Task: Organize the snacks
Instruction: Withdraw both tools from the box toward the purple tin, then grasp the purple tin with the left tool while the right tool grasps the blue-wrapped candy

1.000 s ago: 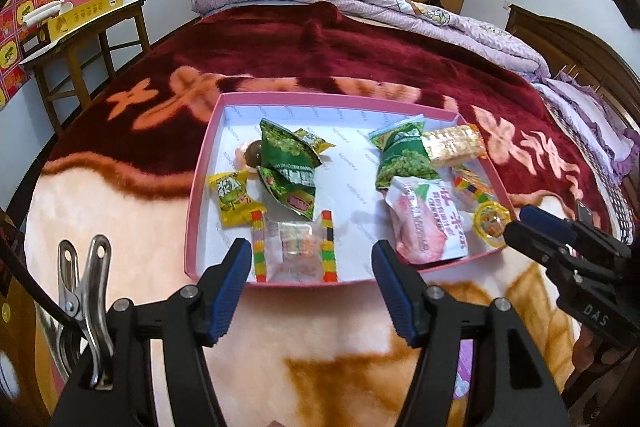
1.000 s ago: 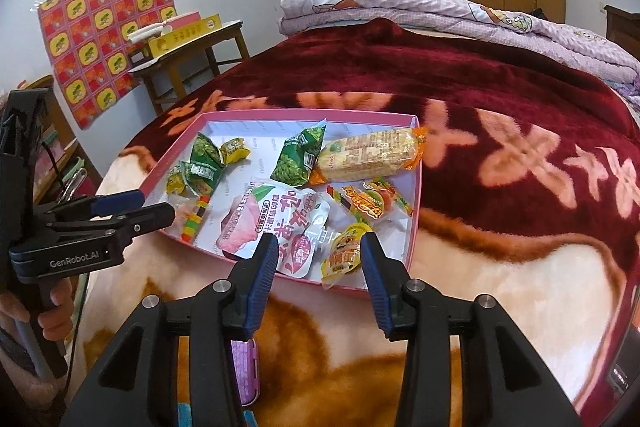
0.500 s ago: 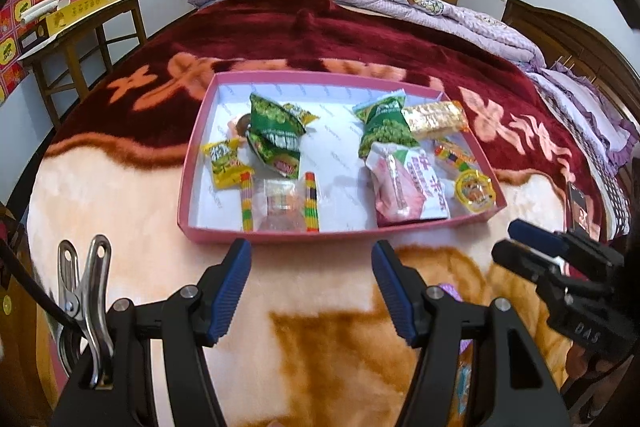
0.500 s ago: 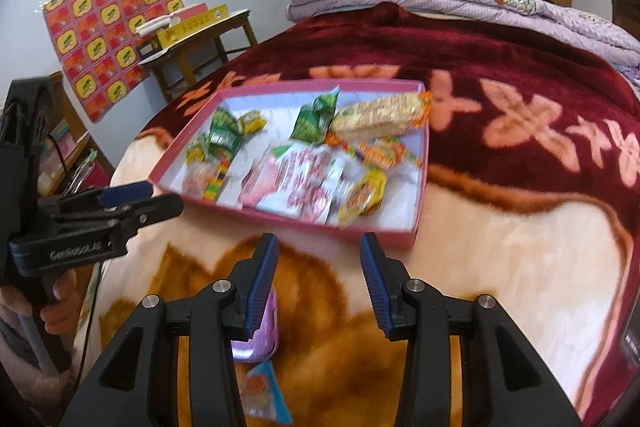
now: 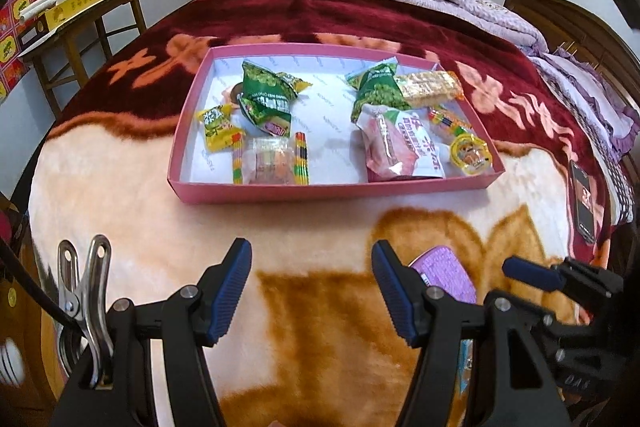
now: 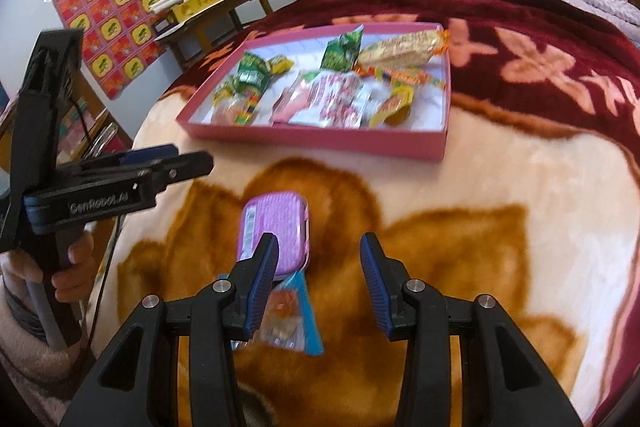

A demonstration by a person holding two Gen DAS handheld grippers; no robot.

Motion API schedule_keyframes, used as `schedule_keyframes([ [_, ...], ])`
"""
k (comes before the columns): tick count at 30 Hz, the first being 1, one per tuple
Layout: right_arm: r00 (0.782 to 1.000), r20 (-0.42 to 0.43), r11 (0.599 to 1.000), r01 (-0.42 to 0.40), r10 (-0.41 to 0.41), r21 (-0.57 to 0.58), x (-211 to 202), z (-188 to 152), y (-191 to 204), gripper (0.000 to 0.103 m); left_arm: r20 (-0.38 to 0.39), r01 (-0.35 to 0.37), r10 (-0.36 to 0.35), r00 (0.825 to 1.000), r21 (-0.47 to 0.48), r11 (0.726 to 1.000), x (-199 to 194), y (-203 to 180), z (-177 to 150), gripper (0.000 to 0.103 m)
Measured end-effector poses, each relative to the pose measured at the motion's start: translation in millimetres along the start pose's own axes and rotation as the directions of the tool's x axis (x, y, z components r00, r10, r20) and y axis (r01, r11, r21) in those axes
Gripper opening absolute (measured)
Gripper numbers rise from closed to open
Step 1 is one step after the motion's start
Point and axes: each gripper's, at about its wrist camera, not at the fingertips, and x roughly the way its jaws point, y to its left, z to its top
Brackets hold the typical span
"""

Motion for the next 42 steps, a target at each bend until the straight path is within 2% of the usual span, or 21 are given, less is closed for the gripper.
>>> schedule_keyframes([
  [13, 0.998, -0.032, 0.998, -0.054, 0.055, 0.029, -0.3, -17.1, 5.3, 0.045, -0.012, -0.01, 0.01, 1.0, -0.016, 1.0, 0.7, 2.5, -10.4, 0.066],
  [17, 0.996, -0.027, 0.995, -0.089, 0.091, 0.052, -3.1, -19.3, 2.5, 0.055, -0.013, -0.01, 0.01, 1.0, -0.017, 1.0, 0.6, 2.4, -12.1, 0.066],
  [22, 0.994, -0.023, 0.994, -0.104, 0.105, 0.03, -5.4, -20.6, 7.0, 0.055, -0.016, -0.007, 0.007, 1.0, -0.018, 1.0, 0.1, 1.5, -14.1, 0.066],
  [27, 0.995, -0.079, 0.997, -0.062, 0.058, -0.052, 7.3, -26.5, 21.8, 0.057, -0.016, -0.006, 0.005, 1.0, -0.017, 1.0, -0.8, 0.0, -14.9, 0.066],
  [32, 0.998, -0.064, 0.994, -0.015, 0.009, -0.105, 11.5, -28.8, 31.4, 0.058, -0.017, 0.0, -0.001, 1.0, -0.016, 1.0, -1.6, -1.8, -15.1, 0.066],
  [34, 0.998, -0.058, 0.993, -0.004, -0.002, -0.115, 11.5, -29.9, 33.0, 0.051, -0.019, 0.0, 0.0, 1.0, -0.015, 1.0, -1.2, -2.2, -15.6, 0.066],
  [36, 0.999, -0.049, 0.992, 0.007, -0.013, -0.122, 10.3, -30.2, 33.3, 0.037, -0.022, -0.001, 0.0, 1.0, -0.014, 1.0, -0.5, -3.1, -16.3, 0.066],
  [37, 0.999, -0.046, 0.992, 0.01, -0.016, -0.125, 9.8, -29.9, 33.2, 0.036, -0.024, 0.0, -0.001, 1.0, -0.014, 1.0, -0.3, -3.6, -16.7, 0.066],
  [38, 0.999, -0.044, 0.992, 0.012, -0.018, -0.128, 9.5, -29.7, 33.0, 0.03, -0.025, 0.001, -0.001, 1.0, -0.013, 1.0, -0.2, -4.2, -16.6, 0.066],
  [42, 0.999, -0.035, 0.993, 0.012, -0.016, -0.117, 7.4, -27.6, 29.9, 0.029, -0.023, 0.005, -0.006, 1.0, -0.012, 1.0, -1.6, -7.6, -17.5, 0.066],
])
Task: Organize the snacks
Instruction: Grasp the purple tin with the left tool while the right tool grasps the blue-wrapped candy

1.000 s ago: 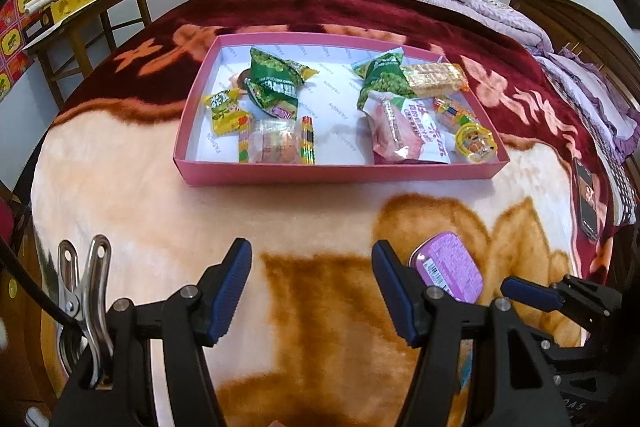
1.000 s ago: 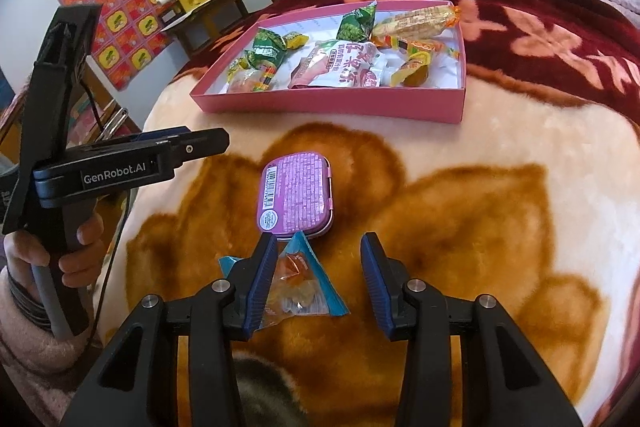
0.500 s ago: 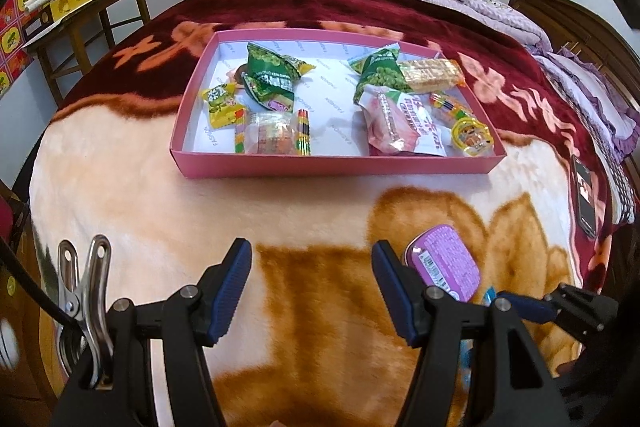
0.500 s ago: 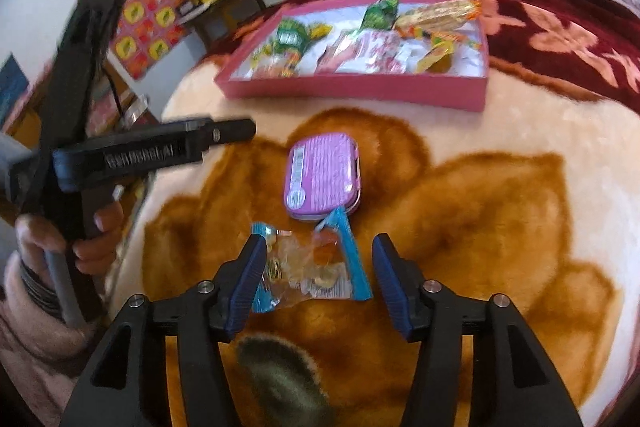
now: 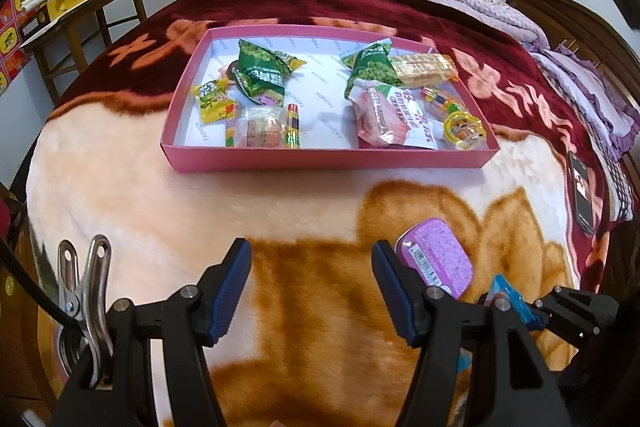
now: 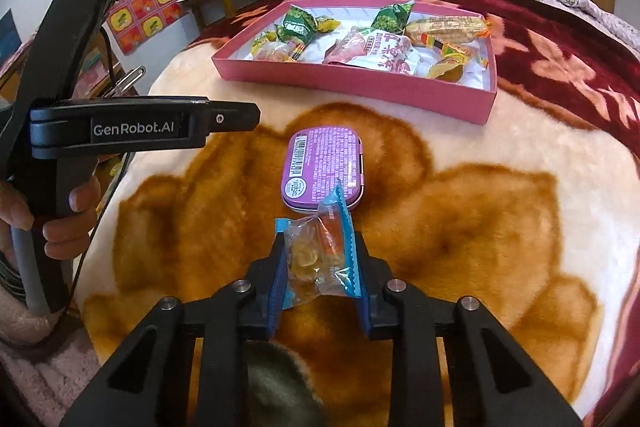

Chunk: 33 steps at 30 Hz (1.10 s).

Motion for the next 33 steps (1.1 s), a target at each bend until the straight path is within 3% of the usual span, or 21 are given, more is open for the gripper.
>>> schedule_keyframes([
  [8, 0.997, 0.052, 0.996, 0.05, -0.054, 0.075, -16.9, 4.7, -28.6, 0.028, -0.013, 0.034, -0.034, 0.999, -0.004, 0.999, -0.1, -9.8, -1.0, 0.066],
  [21, 0.994, 0.056, 0.988, 0.081, -0.089, 0.13, -16.6, 7.4, -52.8, 0.028, -0.061, 0.112, -0.115, 0.991, -0.054, 0.992, 7.0, -32.9, 0.8, 0.066],
  [33, 0.992, 0.058, 0.982, 0.098, -0.108, 0.159, -17.9, 5.2, -65.4, 0.028, -0.1, 0.097, -0.097, 0.99, 0.001, 0.995, 20.9, -62.9, 1.3, 0.066],
])
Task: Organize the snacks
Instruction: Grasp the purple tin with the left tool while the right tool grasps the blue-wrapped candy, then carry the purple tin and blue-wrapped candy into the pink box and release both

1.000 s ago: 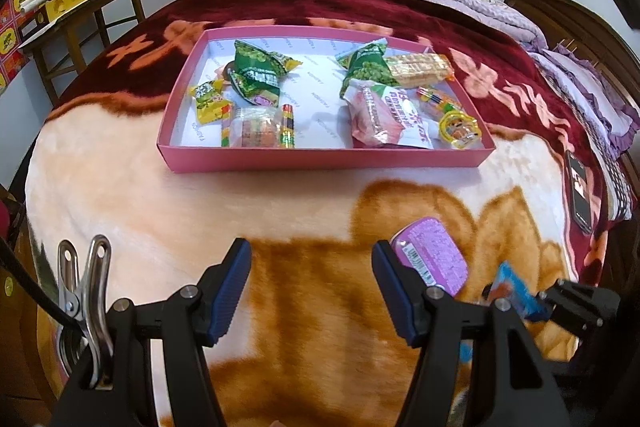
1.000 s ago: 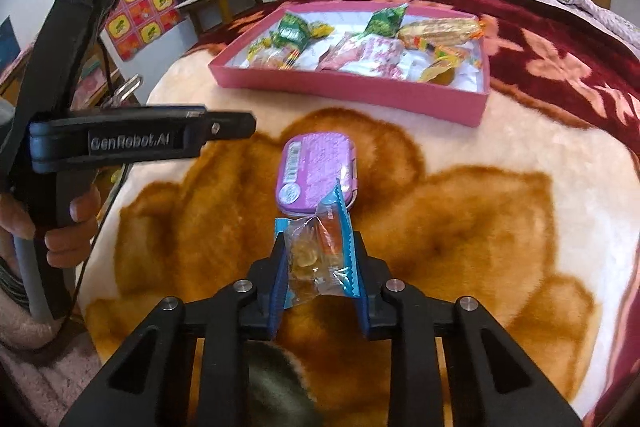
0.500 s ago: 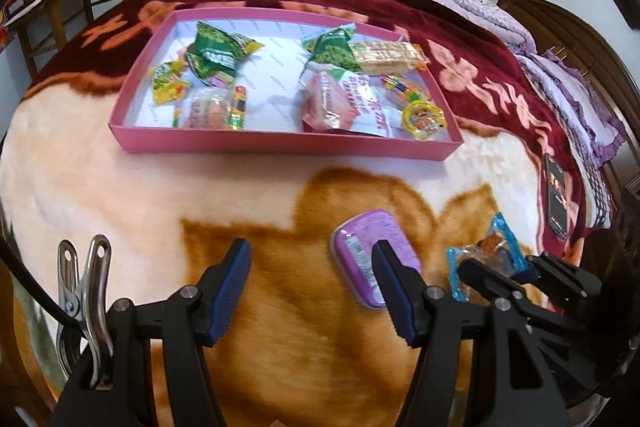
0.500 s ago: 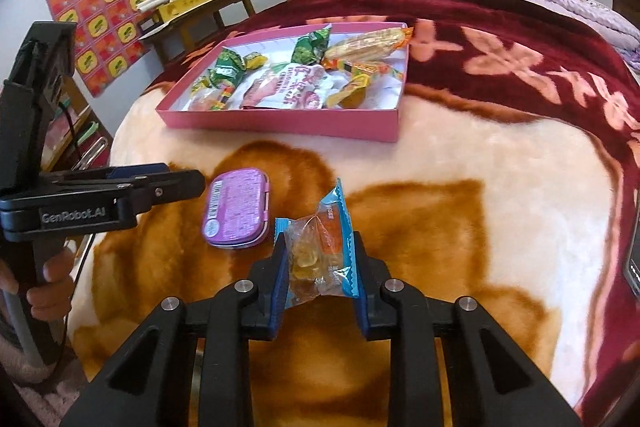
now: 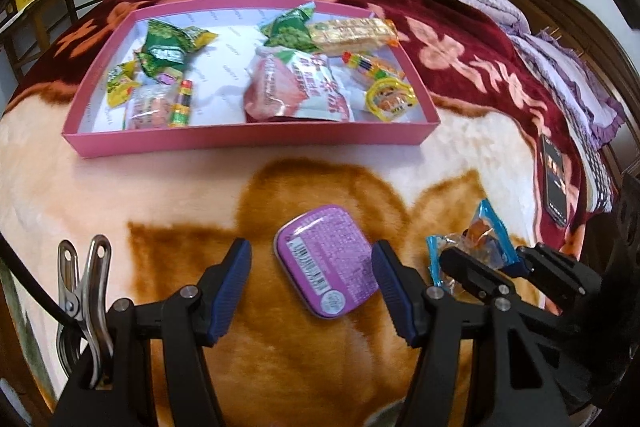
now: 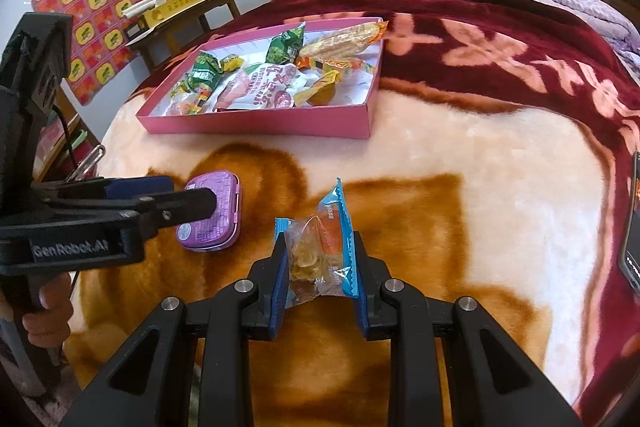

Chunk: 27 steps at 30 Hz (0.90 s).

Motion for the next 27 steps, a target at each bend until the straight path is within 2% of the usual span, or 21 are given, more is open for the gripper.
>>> schedule_keyframes([
  [10, 1.0, -0.006, 1.0, 0.001, -0.001, 0.03, 1.5, 0.7, -10.0, 0.028, -0.026, -0.028, 0.029, 0.999, 0.034, 0.999, 14.4, -12.5, 2.2, 0.066],
  [20, 1.0, -0.002, 1.0, -0.002, 0.002, 0.03, 1.0, 0.7, -11.1, 0.028, -0.012, -0.08, 0.081, 0.997, 0.078, 0.994, 19.0, -20.8, -1.0, 0.066],
  [27, 1.0, 0.004, 1.0, 0.001, -0.001, 0.022, -2.0, 3.1, -9.4, 0.028, -0.005, -0.069, 0.07, 0.998, 0.085, 0.994, 16.2, -19.7, -3.0, 0.064],
])
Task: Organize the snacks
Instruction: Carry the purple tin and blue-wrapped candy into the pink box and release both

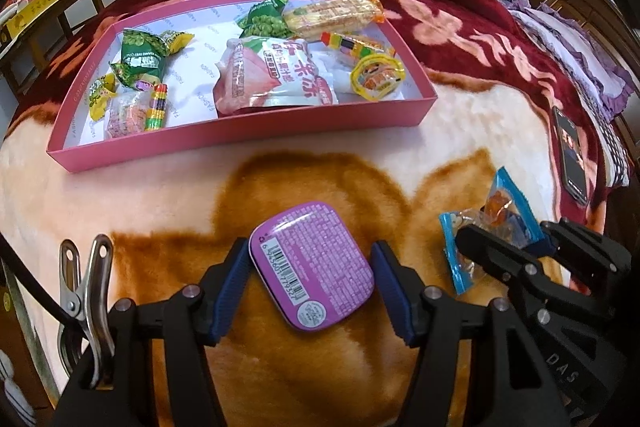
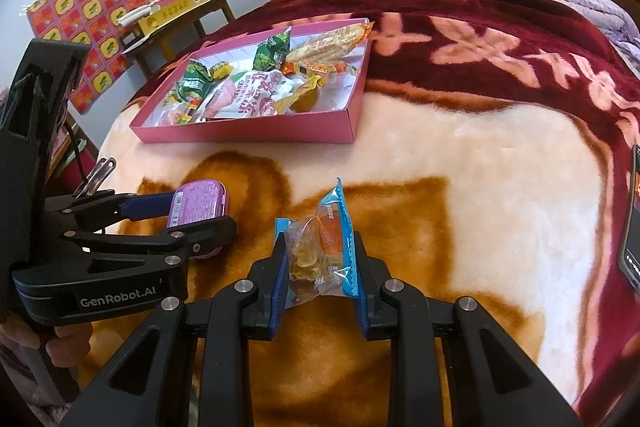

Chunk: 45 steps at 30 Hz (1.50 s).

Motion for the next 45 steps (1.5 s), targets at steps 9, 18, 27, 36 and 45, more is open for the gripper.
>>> schedule_keyframes([
  [9, 1.0, 0.009, 1.0, 0.0, 0.001, -0.011, -2.6, 6.2, 7.0, 0.028, 0.045, -0.002, 0.002, 0.999, 0.008, 1.0, -12.2, 7.3, -1.2, 0.064],
  [18, 1.0, 0.028, 0.999, -0.012, 0.013, -0.041, -3.1, 20.5, 20.5, 0.028, 0.096, -0.004, 0.006, 0.995, -0.016, 1.0, -27.6, 27.3, 7.7, 0.064],
  [27, 0.998, 0.056, 0.997, -0.02, 0.024, -0.077, -4.3, 38.0, 34.5, 0.028, 0.16, -0.025, 0.025, 0.987, -0.001, 1.0, -42.3, 38.2, 24.6, 0.064],
  [36, 0.995, 0.096, 0.995, -0.014, 0.024, -0.098, -4.7, 61.7, 42.2, 0.028, 0.207, -0.038, 0.037, 0.978, 0.0, 0.999, -45.8, 49.6, 49.0, 0.064],
  [45, 0.992, 0.123, 0.994, -0.021, 0.035, -0.108, 4.4, 84.3, 46.0, 0.028, 0.217, -0.047, 0.051, 0.975, -0.021, 0.999, -36.4, 64.7, 70.3, 0.064],
])
